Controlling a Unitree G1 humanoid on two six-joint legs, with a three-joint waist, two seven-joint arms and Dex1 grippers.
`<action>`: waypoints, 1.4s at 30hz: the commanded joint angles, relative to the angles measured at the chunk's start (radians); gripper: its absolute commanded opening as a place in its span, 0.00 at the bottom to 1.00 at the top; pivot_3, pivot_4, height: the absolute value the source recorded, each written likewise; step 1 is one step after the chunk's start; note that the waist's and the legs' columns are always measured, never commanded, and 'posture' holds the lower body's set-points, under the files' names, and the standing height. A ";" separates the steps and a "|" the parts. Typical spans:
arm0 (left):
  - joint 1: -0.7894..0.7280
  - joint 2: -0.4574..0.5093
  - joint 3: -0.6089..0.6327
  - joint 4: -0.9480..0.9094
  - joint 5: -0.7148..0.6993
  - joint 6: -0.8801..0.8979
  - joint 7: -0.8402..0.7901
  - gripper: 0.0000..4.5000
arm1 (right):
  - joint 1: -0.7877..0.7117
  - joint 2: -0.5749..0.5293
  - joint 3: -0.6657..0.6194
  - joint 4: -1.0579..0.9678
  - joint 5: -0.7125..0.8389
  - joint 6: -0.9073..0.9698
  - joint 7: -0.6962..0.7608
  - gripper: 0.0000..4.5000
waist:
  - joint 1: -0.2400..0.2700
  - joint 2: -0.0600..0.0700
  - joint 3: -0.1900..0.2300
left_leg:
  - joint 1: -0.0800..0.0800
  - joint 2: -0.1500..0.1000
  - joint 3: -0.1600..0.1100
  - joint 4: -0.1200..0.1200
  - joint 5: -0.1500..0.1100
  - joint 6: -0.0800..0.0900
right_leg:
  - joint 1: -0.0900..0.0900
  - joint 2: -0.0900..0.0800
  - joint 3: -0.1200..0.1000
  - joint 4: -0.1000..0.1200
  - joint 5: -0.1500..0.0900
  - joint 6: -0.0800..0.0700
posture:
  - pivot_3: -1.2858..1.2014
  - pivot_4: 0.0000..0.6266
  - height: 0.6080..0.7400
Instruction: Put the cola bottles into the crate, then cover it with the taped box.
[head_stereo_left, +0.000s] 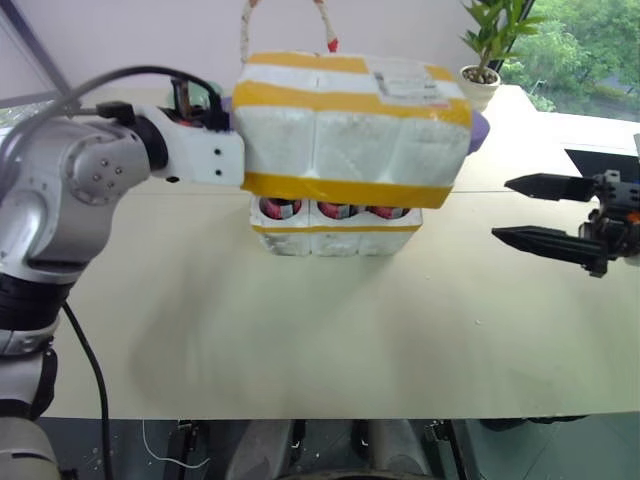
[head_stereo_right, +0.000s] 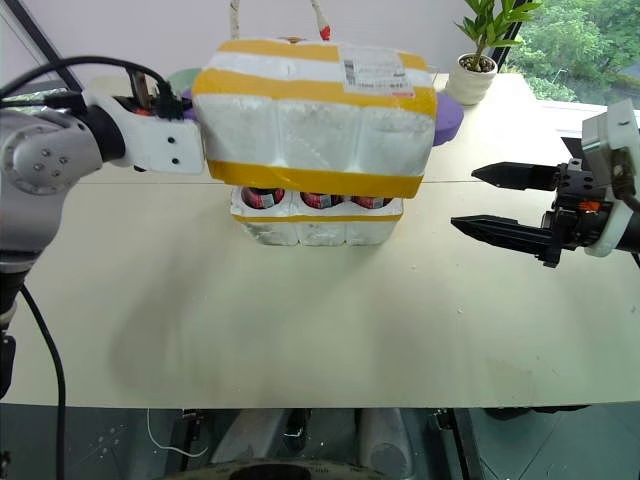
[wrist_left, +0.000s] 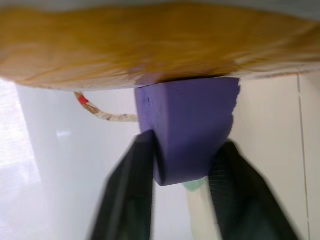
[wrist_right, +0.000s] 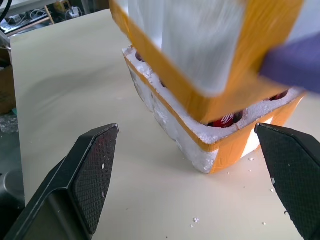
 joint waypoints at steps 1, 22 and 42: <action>0.008 0.006 0.026 -0.023 0.033 -0.017 0.009 0.69 | -0.001 0.005 -0.044 -0.020 0.019 -0.008 -0.006 1.00 | 0.000 0.000 0.000 | 0.000 0.000 0.000 0.000 0.000 0.000 | 0.000 0.000 0.000 0.000 0.000 0.000 | 0.52 0.24 0.98; 0.438 0.099 0.368 0.130 -0.216 -0.322 0.184 0.99 | -0.047 -0.007 0.023 0.010 -0.013 -0.032 0.001 1.00 | 0.006 0.001 0.000 | 0.001 0.000 0.000 0.000 -0.001 0.000 | 0.001 -0.001 0.000 0.000 0.000 0.000 | 0.52 0.24 0.98; -0.452 -0.362 0.242 0.645 -0.943 0.482 -0.163 0.99 | -0.042 0.042 0.023 -0.010 0.002 -0.029 -0.051 1.00 | 0.000 -0.001 0.000 | 0.008 -0.001 -0.003 0.003 -0.001 0.001 | 0.010 0.000 -0.005 0.000 0.001 0.001 | 0.52 0.24 0.98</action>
